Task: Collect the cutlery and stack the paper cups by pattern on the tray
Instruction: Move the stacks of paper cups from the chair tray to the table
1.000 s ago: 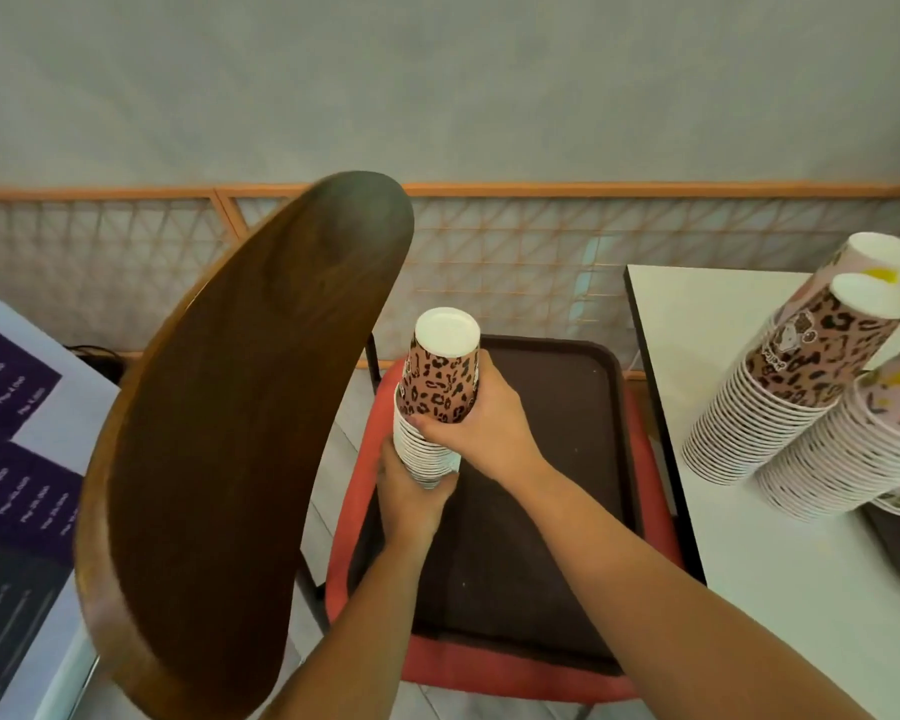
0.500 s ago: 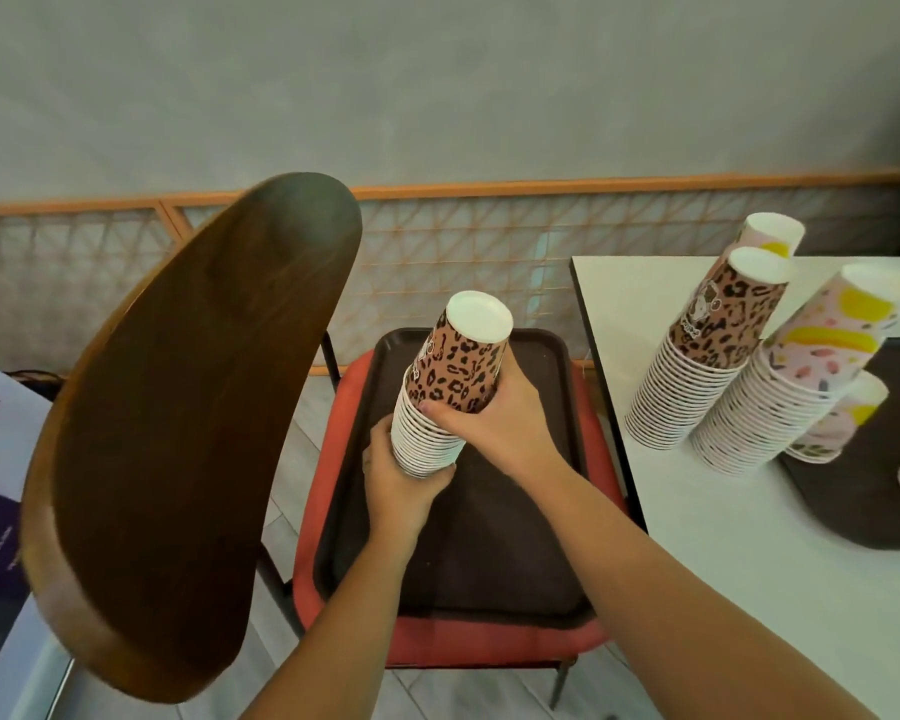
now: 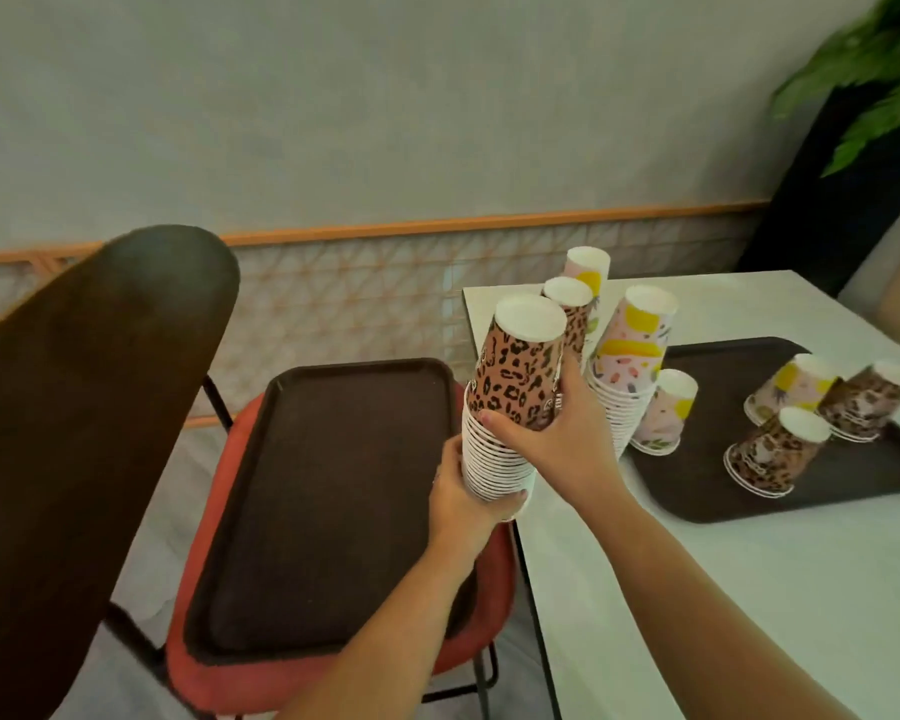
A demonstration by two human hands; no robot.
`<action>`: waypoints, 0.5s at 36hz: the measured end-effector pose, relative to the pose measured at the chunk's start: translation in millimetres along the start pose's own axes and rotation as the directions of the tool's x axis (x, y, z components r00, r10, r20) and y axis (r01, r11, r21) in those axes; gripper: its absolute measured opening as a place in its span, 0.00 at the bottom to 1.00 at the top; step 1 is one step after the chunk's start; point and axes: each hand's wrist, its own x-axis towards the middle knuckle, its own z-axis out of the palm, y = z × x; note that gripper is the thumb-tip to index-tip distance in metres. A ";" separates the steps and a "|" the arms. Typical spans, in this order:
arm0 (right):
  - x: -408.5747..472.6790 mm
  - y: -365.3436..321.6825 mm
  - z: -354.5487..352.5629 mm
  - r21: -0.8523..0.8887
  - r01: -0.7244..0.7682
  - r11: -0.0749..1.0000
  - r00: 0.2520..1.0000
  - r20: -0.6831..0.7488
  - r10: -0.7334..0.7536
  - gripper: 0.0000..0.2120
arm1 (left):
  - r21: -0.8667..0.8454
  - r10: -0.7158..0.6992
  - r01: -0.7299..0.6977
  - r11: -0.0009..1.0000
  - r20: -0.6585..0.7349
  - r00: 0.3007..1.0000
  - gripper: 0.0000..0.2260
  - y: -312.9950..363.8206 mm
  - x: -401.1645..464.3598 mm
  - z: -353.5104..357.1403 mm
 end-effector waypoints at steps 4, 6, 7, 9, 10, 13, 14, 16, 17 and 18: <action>2.4 21.4 -26.5 -0.015 -0.041 0.999 0.999 -0.002 0.041 0.35 | 0.001 -0.028 0.028 1.000 0.026 0.999 0.33 -1.3 -2.7 32.6; 3.7 31.0 -36.8 -0.020 -0.052 0.998 0.999 0.014 0.052 0.35 | 0.006 -0.024 0.024 1.000 0.030 0.999 0.33 -3.2 -3.0 46.8; 4.1 35.2 -41.0 -0.031 -0.052 0.998 0.998 0.021 0.052 0.35 | 0.005 -0.022 0.022 1.000 0.030 0.999 0.33 -4.2 -2.8 53.2; 5.2 44.5 -47.2 -0.059 -0.045 0.997 0.998 0.031 0.047 0.36 | 0.002 -0.022 0.022 1.000 0.024 0.999 0.34 -8.6 -1.3 64.1; 5.8 49.6 -49.5 -0.072 -0.042 0.996 0.998 0.034 0.045 0.37 | 0.010 -0.022 0.022 1.000 0.017 1.000 0.34 -10.9 -0.4 68.7; 6.6 61.8 -55.3 -0.067 -0.038 0.997 0.998 0.055 0.042 0.41 | 0.046 -0.020 0.021 0.999 -0.026 0.999 0.34 -17.0 2.2 79.5; 6.9 65.1 -56.6 -0.054 -0.037 0.998 0.997 0.062 0.040 0.41 | 0.057 -0.021 0.023 0.998 -0.043 0.999 0.34 -18.9 3.2 82.5; 7.3 69.2 -58.9 -0.022 -0.036 0.999 0.996 0.076 0.038 0.41 | 0.069 -0.028 0.033 0.997 -0.075 0.997 0.34 -23.7 5.1 88.6; 7.6 71.7 -59.2 -0.009 -0.037 0.999 0.995 0.087 0.038 0.41 | 0.067 -0.031 0.038 0.997 -0.093 0.995 0.34 -26.6 6.4 91.2; 8.1 74.6 -58.9 -0.002 -0.039 0.999 0.994 0.100 0.039 0.42 | 0.064 -0.038 0.046 0.997 -0.113 0.993 0.34 -29.0 7.7 93.9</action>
